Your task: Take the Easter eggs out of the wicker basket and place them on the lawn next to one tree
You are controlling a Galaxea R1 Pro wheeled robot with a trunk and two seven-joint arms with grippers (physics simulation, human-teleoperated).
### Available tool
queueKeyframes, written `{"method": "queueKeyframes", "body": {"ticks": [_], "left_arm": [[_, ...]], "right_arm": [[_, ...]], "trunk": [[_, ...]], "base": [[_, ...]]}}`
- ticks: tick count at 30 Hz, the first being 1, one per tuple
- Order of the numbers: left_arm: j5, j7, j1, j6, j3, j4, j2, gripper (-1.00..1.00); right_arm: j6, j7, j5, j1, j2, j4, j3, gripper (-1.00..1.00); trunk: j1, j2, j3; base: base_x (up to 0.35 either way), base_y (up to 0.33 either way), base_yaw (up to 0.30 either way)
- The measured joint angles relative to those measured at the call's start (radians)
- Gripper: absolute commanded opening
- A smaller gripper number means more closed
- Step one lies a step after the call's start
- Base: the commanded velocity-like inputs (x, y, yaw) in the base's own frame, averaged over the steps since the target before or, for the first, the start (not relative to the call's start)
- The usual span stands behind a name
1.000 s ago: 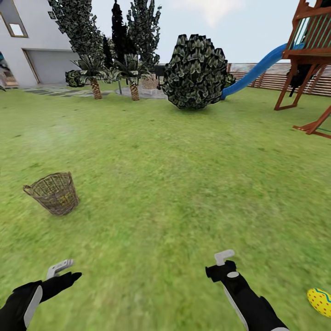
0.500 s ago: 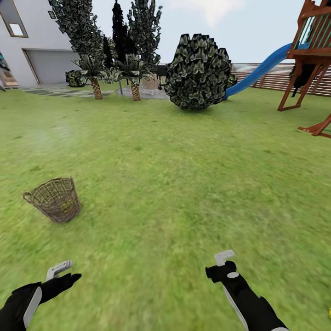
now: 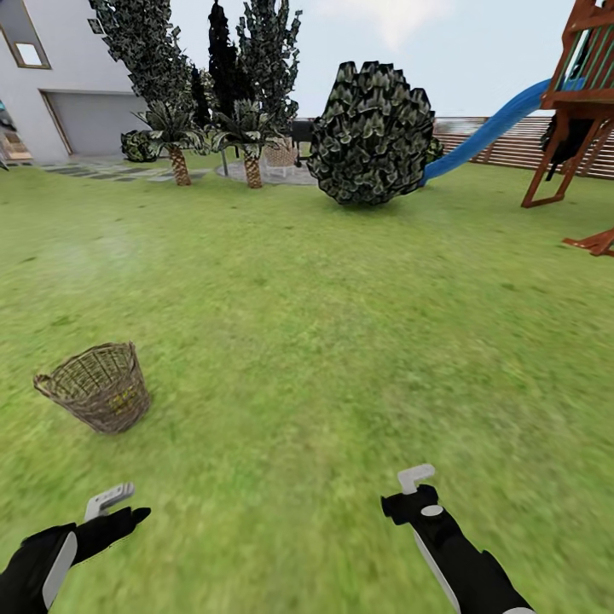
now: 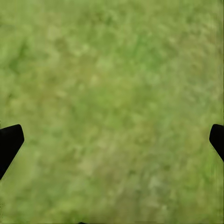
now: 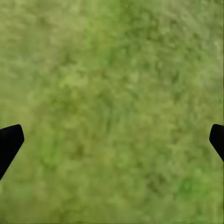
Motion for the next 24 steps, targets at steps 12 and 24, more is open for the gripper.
{"method": "queueKeyframes", "body": {"ticks": [12,24], "left_arm": [[0.0,0.0,0.001,0.0,0.001,-0.001,0.003,1.0],[0.0,0.0,0.0,0.001,-0.001,0.0,0.002,1.0]], "right_arm": [[-0.003,0.0,0.0,0.0,-0.002,0.0,0.0,1.0],[-0.005,0.0,0.0,0.0,-0.003,0.001,-0.001,1.0]], "trunk": [[0.0,0.0,0.0],[0.0,0.0,0.0]], "base": [[0.316,0.194,0.0],[0.303,0.213,0.0]]}}
